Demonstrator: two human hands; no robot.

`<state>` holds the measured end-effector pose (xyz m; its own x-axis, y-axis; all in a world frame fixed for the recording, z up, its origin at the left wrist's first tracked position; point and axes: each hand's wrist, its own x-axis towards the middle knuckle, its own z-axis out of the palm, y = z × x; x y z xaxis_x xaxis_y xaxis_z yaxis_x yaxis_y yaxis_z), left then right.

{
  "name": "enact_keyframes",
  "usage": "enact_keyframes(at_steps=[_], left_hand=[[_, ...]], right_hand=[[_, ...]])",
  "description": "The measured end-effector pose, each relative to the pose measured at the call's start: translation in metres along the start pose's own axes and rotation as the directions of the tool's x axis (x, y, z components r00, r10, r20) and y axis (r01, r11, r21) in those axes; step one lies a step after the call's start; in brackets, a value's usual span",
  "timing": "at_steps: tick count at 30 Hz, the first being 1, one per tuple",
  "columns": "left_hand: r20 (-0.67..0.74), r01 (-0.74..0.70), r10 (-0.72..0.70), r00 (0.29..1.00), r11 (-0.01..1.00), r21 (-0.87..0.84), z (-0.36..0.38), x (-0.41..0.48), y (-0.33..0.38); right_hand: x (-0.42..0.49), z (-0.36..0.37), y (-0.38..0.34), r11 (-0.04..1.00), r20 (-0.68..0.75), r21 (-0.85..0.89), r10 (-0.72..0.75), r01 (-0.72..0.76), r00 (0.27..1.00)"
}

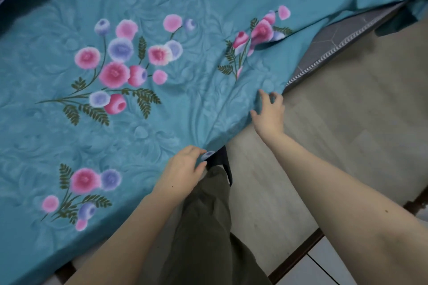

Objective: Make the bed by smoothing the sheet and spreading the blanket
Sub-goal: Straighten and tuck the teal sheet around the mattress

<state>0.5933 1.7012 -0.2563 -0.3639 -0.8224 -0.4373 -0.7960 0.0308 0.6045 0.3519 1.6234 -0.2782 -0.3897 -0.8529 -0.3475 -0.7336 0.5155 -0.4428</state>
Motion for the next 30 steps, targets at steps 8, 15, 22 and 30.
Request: enact_keyframes(at_steps=[8, 15, 22, 30], left_hand=[[-0.046, 0.063, -0.057, 0.997, 0.99, 0.124, 0.022, 0.067, 0.032], [-0.182, 0.214, -0.179, 0.967, 0.956, 0.198, 0.023, 0.1, 0.065], [-0.166, 0.309, -0.282, 0.945, 0.936, 0.172, 0.028, 0.131, 0.081], [-0.217, 0.187, -0.136, 0.967, 0.954, 0.235, 0.041, 0.114, 0.111]], right_hand=[[0.09, -0.031, 0.025, 0.726, 0.202, -0.531, -0.393, 0.437, 0.897], [0.134, -0.057, 0.01, 0.664, 0.678, -0.428, -0.212, 0.613, 0.704], [0.15, -0.082, -0.007, 0.695, 0.876, -0.367, 0.035, 0.619, 0.48], [0.134, -0.081, 0.036, 0.724, 0.919, -0.346, 0.135, 0.596, 0.369]])
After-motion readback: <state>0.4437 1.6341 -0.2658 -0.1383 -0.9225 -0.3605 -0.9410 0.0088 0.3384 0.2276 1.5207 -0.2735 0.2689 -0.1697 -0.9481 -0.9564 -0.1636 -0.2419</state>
